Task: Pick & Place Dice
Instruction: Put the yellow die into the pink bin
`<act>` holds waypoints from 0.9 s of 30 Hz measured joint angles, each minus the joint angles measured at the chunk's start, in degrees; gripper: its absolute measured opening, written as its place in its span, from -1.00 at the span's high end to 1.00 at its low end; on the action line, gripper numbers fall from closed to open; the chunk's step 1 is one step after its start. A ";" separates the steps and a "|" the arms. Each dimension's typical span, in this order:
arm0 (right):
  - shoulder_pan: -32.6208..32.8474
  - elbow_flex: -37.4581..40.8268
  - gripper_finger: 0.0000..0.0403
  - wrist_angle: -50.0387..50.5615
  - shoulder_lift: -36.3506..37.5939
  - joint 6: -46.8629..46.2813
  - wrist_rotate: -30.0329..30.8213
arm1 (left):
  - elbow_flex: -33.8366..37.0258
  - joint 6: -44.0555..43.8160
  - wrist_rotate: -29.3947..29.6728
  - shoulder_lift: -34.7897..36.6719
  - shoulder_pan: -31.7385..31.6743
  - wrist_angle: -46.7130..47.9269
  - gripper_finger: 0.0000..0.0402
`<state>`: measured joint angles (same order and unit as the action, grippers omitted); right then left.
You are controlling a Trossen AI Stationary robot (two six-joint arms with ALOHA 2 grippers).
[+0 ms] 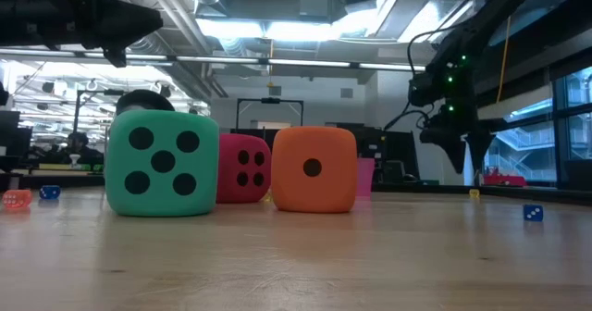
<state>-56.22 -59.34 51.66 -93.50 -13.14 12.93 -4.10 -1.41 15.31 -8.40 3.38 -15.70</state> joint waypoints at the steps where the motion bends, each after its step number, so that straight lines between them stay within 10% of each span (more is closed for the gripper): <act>1: -0.09 0.01 -0.12 0.19 -0.01 -0.83 -0.72 | 0.00 -0.27 0.00 0.00 0.00 0.00 0.64; 12: -1.14 0.01 -0.04 0.93 -0.01 -12.06 -8.28 | 0.00 -2.47 0.00 0.00 0.00 0.04 0.64; 27: -1.34 0.01 -0.04 0.22 -0.01 -26.45 -2.59 | -0.01 -5.65 0.11 -6.11 0.00 -4.38 0.64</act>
<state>-57.56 -59.33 51.89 -93.51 -39.59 10.34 -4.11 -7.06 15.42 -14.52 3.38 -20.09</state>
